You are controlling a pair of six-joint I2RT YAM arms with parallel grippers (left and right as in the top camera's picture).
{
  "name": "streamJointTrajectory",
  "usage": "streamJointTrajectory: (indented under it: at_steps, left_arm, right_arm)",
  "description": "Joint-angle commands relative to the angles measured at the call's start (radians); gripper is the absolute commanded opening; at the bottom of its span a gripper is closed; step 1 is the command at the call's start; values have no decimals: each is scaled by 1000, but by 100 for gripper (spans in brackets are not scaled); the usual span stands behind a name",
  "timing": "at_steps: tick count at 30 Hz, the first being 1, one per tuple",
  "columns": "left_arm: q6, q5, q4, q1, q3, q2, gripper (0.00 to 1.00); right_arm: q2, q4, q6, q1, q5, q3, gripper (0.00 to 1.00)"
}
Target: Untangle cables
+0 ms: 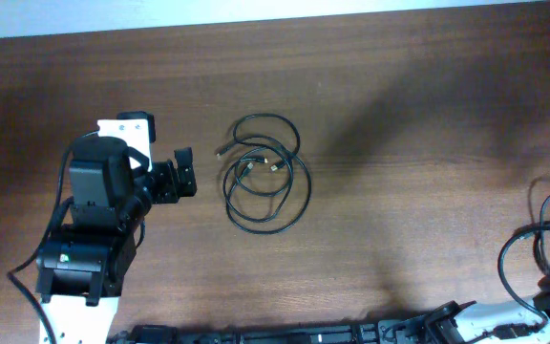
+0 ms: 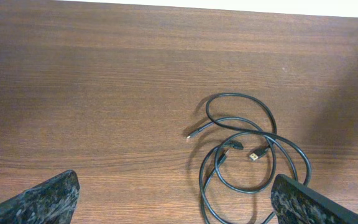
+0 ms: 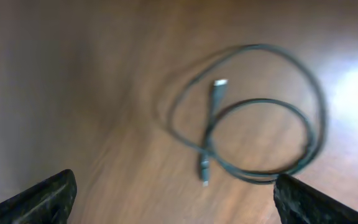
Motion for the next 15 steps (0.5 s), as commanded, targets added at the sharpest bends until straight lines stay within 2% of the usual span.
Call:
streamJointTrajectory:
  at_steps: [1,6,10,15]
  left_arm:
    - [-13,-7,2,5,6,-2,99]
    - [-13,-7,2,5,6,-2,99]
    - [-13,-7,2,5,6,-2,99]
    - [-13,-7,2,5,6,-2,99]
  right_arm:
    - [2,-28,-185,60,-205,8,100]
    - [2,-39,-217,218,-232,2,100]
    - [3,-23,-315,399,-228,-27,100]
    - [4,53,-319,613,-229,-120,99]
